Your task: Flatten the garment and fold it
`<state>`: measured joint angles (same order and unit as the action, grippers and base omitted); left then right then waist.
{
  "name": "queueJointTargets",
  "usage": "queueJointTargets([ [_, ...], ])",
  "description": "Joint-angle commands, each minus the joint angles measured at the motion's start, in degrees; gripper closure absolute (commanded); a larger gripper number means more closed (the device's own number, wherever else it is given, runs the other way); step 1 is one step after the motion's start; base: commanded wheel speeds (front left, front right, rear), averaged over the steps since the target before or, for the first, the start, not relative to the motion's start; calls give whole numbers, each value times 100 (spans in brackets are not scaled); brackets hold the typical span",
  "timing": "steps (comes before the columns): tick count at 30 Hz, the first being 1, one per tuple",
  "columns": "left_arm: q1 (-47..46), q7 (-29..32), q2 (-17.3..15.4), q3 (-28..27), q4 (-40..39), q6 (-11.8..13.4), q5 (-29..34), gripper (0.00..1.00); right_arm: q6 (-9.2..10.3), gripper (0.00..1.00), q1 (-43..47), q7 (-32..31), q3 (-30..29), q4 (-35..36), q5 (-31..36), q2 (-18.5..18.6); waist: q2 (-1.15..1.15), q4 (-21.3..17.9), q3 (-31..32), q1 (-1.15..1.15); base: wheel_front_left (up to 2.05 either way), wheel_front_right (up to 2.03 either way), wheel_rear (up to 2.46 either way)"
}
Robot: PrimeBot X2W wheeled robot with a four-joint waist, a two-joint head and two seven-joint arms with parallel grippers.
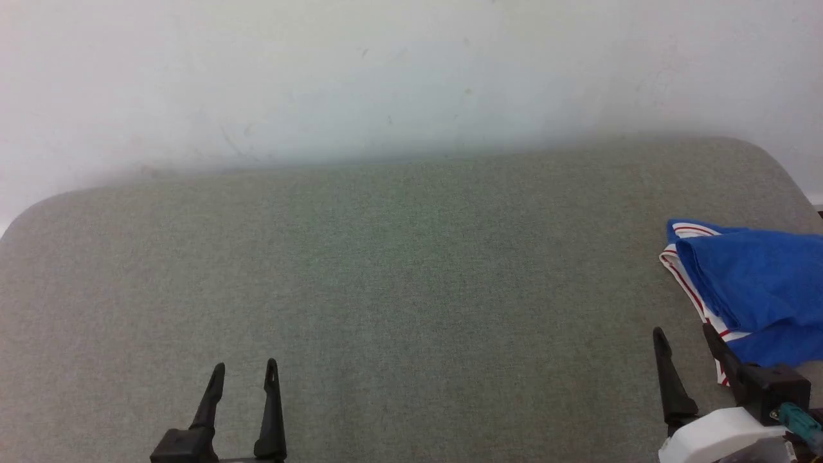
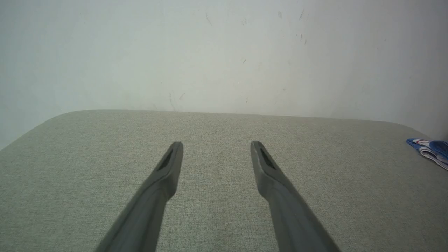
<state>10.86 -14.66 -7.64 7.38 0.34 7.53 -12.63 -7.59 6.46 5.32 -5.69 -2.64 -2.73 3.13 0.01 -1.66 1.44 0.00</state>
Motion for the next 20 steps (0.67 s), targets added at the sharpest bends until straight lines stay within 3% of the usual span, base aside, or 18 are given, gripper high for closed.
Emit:
queueJointTargets([
  [1,34,-32,7,-22,5,-38,-4,0,10,0,66,53,-13,-17,-49,-24,-1,-5,-14,0,0,0,0],
  [8,30,-33,87,-62,30,-148,-109,0,10,0,55,75,10,-75,-92,-24,-1,-7,-42,0,0,0,0],
  [9,-1,-1,76,-44,16,-142,-116,100,-1,100,3,41,17,-59,-47,0,-1,-7,-43,0,0,0,0],
  [20,-60,77,99,-68,12,-172,-53,100,-2,100,-34,0,49,-40,-27,4,-1,3,-49,0,0,0,0],
])
